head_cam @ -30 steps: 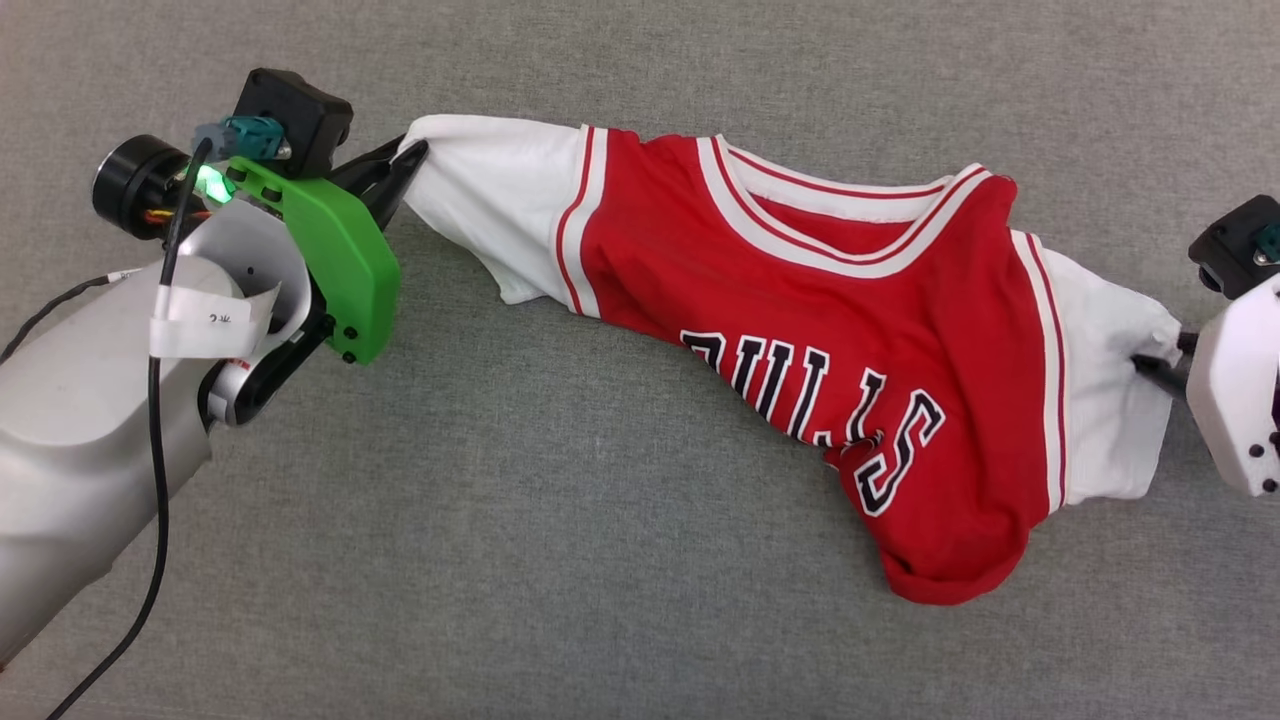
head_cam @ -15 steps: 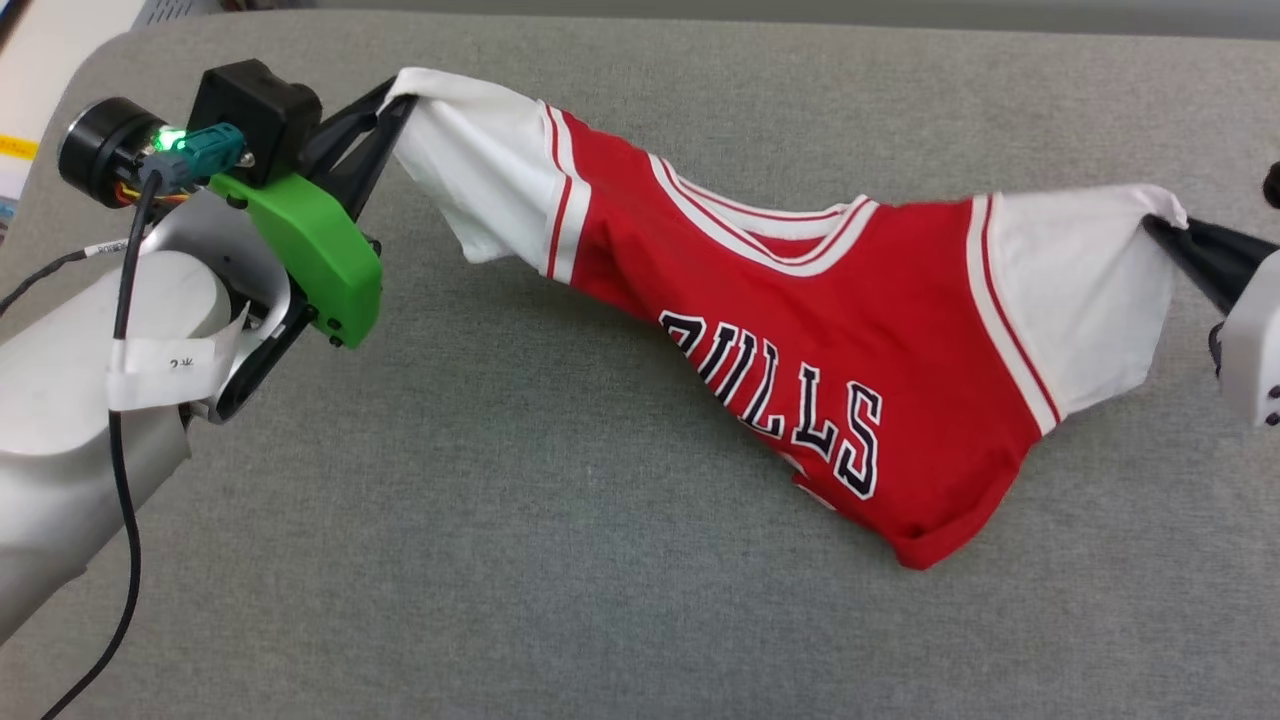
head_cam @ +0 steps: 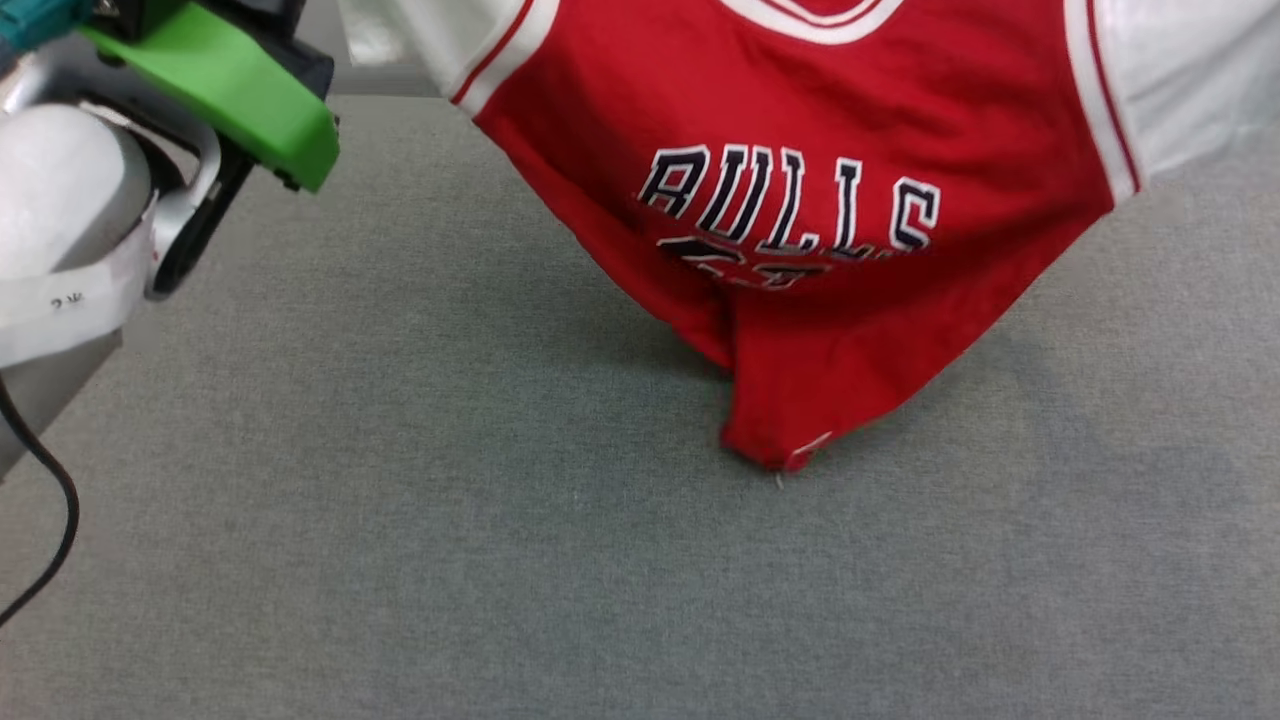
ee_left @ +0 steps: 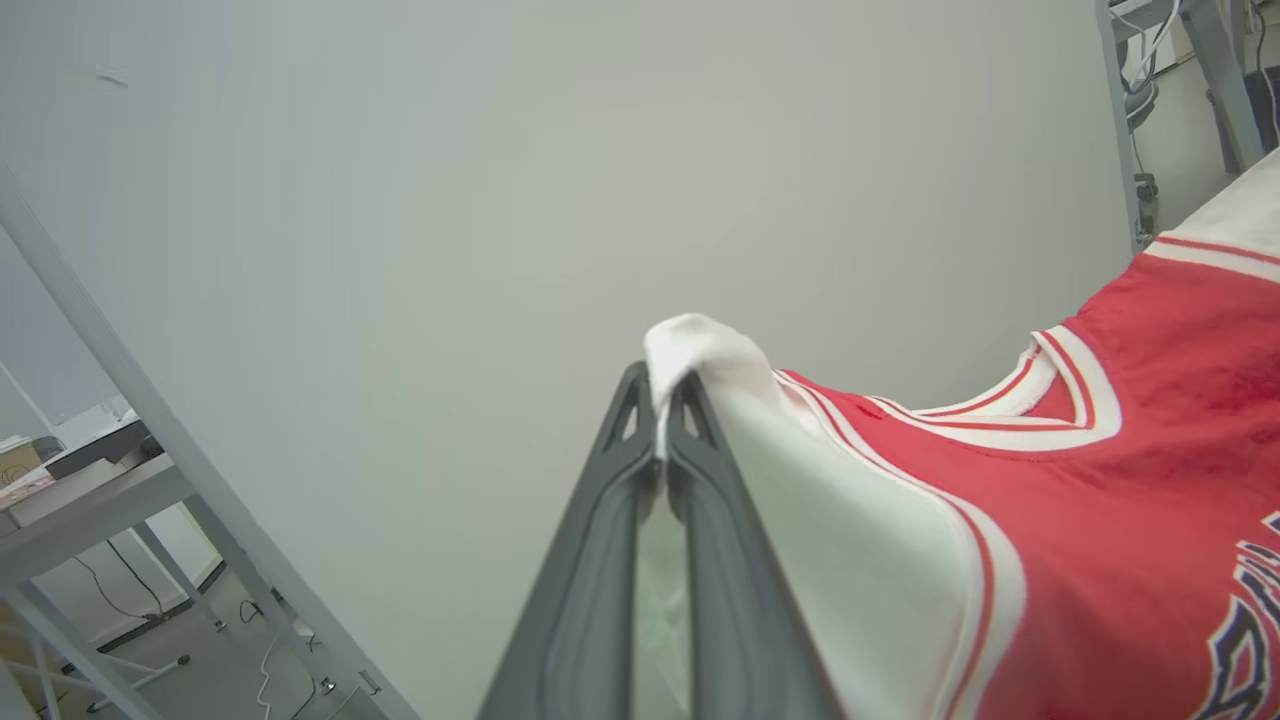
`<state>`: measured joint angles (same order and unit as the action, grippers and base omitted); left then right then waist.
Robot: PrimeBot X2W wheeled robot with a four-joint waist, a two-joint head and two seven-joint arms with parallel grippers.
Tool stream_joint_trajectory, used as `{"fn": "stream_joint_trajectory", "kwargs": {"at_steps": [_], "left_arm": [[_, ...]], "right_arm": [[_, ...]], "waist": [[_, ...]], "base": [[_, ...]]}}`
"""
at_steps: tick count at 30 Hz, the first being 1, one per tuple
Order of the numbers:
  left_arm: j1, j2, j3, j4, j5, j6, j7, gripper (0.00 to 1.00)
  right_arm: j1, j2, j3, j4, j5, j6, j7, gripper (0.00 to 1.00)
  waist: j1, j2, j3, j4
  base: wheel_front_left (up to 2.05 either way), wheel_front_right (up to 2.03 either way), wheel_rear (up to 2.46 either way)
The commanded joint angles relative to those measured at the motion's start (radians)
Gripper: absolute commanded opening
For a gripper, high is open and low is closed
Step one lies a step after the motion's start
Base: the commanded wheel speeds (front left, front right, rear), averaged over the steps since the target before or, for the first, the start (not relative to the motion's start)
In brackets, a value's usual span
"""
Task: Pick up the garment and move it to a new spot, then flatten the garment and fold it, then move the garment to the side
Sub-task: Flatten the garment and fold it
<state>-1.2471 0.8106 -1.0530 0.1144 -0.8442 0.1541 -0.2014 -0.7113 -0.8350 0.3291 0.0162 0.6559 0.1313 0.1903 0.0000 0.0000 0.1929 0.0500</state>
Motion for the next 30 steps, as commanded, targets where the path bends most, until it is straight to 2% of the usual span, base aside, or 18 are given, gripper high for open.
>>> {"fn": "stream_joint_trajectory", "kwargs": {"at_steps": [1, 7, 14, 27, 30], "left_arm": [[-0.035, -0.004, 0.009, 0.001, 0.008, 0.003, 0.009, 0.00], [-0.185, -0.057, 0.031, 0.046, 0.034, -0.034, 0.049, 0.00], [-0.403, -0.145, 0.064, 0.180, 0.061, -0.104, 0.072, 0.00], [-0.754, -0.255, 0.132, 0.472, 0.134, -0.172, -0.012, 0.00], [-0.786, -0.268, 0.139, 0.522, 0.137, -0.184, -0.025, 0.00]], "right_arm": [[-0.037, 0.015, -0.022, -0.010, -0.018, -0.001, -0.001, 0.00], [-0.195, 0.063, -0.075, -0.011, -0.102, -0.001, 0.037, 0.00], [-0.503, 0.112, -0.034, 0.074, -0.191, -0.001, 0.066, 0.00], [-1.076, 0.190, 0.135, 0.453, -0.278, -0.001, -0.053, 0.00], [-1.149, 0.211, 0.167, 0.530, -0.274, -0.001, -0.081, 0.00]], "waist": [[0.0000, 0.0000, 0.018, -0.002], [0.0000, 0.0000, 0.105, -0.008], [0.0000, 0.0000, 0.257, -0.014], [0.0000, 0.0000, 0.404, -0.022], [0.0000, 0.0000, 0.419, -0.022]], "base": [[0.00, 0.00, 0.00], [0.00, 0.00, 0.00], [0.00, 0.00, 0.00], [0.00, 0.00, 0.00], [0.00, 0.00, 0.00]]}}
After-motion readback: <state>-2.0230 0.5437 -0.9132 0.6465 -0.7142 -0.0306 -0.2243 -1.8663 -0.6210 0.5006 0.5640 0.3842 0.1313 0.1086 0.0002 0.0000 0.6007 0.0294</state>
